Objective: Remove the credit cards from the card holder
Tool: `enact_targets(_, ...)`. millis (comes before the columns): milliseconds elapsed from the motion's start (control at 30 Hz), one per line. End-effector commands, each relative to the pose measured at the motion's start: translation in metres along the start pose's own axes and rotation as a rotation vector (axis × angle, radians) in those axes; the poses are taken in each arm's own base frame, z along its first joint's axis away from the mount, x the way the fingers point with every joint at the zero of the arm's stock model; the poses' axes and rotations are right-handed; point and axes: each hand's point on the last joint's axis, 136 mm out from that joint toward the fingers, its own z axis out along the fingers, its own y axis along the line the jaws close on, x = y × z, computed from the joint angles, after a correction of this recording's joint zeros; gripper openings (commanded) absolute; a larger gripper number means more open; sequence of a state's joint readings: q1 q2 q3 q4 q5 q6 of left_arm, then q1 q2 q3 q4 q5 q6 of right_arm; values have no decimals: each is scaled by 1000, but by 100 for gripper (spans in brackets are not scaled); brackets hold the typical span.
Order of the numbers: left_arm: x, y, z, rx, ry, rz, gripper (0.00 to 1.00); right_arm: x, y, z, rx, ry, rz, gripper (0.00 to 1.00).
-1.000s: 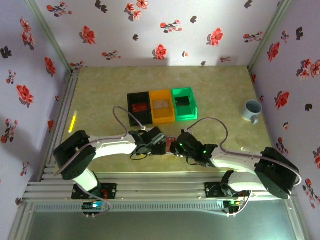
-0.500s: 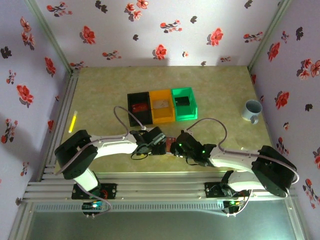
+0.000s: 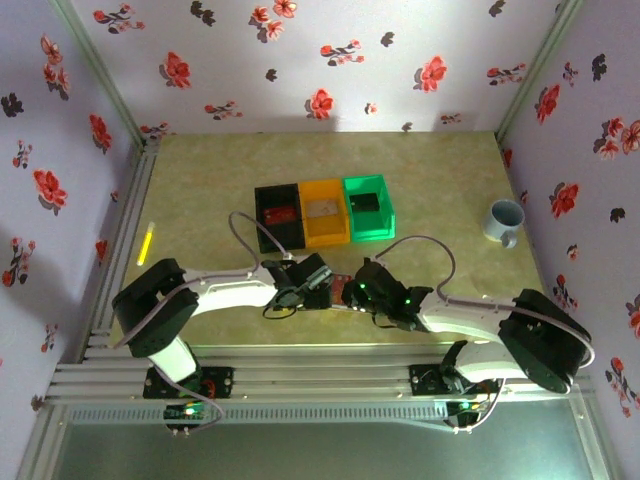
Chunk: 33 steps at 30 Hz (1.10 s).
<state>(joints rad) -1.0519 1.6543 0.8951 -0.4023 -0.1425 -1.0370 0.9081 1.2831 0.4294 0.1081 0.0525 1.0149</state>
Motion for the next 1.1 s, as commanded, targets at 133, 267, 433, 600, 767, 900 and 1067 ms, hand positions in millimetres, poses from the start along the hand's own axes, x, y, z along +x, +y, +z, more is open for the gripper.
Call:
enact_targets(133,32,10,31,-43,135,-17,92,3,-12,6,11,12,22,21)
enact_targets(267,34,10,35,-49,144,-18,92,3,-15,10,12,22,32,21)
enact_targets(433,36,10,38,-51,155,-14,92,4,-15,14,2,30,31,20)
enact_targets(600,39,11,43,-54,165,-15,92,5,-13,14,-17,27,22,19)
enact_targets(767,41,11,47,-53,174,-16,92,1,-9,8,-37,8,10,18)
enact_targets(900,42,11,49,-55,177,-16,92,-4,-7,3,-40,-11,-4,18)
enact_targets(1067,41,10,49,-52,176,-15,92,-5,-4,1,-47,-14,-14,18)
